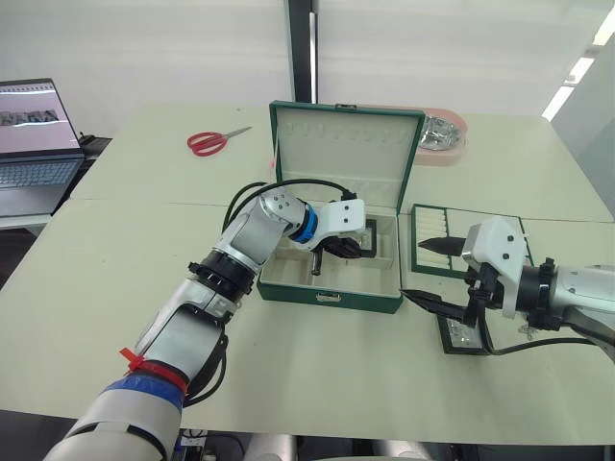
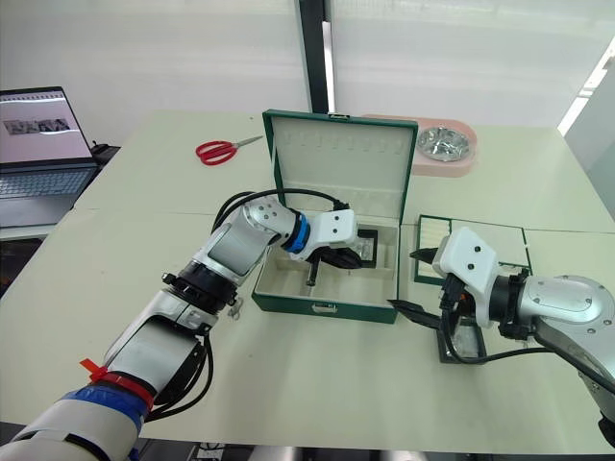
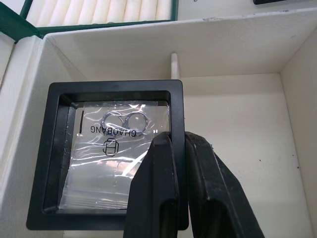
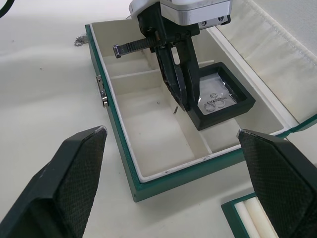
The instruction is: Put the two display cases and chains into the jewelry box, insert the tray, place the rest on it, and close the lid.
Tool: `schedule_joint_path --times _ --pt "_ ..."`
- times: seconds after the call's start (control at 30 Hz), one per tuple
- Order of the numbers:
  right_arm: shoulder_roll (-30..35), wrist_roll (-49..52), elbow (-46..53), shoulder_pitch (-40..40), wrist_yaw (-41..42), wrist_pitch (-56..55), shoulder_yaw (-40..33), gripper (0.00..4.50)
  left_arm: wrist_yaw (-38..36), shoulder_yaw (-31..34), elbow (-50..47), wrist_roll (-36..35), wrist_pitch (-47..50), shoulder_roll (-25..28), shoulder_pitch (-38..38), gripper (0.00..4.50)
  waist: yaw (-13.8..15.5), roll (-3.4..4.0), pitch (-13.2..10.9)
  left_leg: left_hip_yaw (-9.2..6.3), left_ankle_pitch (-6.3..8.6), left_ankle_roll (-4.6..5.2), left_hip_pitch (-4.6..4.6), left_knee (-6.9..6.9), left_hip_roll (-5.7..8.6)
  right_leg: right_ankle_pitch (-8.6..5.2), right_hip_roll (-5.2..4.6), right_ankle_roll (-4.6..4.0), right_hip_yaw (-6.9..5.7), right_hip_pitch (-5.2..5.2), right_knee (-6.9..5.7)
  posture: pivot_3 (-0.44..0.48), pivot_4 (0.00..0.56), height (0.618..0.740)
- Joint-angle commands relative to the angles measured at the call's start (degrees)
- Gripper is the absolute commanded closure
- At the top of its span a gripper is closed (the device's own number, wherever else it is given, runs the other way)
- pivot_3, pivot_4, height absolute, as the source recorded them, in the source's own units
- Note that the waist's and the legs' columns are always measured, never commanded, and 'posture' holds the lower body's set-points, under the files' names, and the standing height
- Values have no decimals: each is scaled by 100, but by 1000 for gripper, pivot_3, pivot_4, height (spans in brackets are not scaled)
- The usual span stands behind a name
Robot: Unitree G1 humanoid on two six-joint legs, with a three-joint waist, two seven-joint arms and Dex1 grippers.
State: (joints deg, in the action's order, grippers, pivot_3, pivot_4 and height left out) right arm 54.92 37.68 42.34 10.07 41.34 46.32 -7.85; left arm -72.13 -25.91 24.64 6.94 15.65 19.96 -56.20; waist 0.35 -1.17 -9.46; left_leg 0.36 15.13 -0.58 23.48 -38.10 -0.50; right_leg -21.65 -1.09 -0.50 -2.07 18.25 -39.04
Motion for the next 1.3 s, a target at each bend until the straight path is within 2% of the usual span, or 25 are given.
schedule_joint_path --times 0.03,0.63,0.67,1.1,1.3 --pt "3 9 92 17 25 -94 -143 0 161 44 82 44 -155 -47 -83 4460 1 0 0 0 0 0 0 0 0 0 0 0 0 0 0 0 150 740" --pt "13 36 145 -63 35 -87 -208 0 156 27 290 10 -132 -148 -194 4460 6 0 0 0 0 0 2 0 0 0 0 0 -1 0 0 0 150 740" --pt "17 34 144 -64 37 -88 -212 0 130 51 249 -21 -94 -148 -220 3842 6 0 0 0 0 0 2 0 0 0 0 0 -1 0 0 0 150 740" --pt "24 -66 27 -58 102 -166 -212 0 -202 446 -779 -524 625 156 -410 111 6 0 0 -2 0 0 4 0 1 0 0 0 0 1 2 0 150 740" --pt "109 -345 -93 -167 145 -333 -209 0 -498 938 -1926 -1319 1403 601 44 16 -20 0 0 -3 0 -1 4 1 0 0 0 0 0 1 1 0 150 740"
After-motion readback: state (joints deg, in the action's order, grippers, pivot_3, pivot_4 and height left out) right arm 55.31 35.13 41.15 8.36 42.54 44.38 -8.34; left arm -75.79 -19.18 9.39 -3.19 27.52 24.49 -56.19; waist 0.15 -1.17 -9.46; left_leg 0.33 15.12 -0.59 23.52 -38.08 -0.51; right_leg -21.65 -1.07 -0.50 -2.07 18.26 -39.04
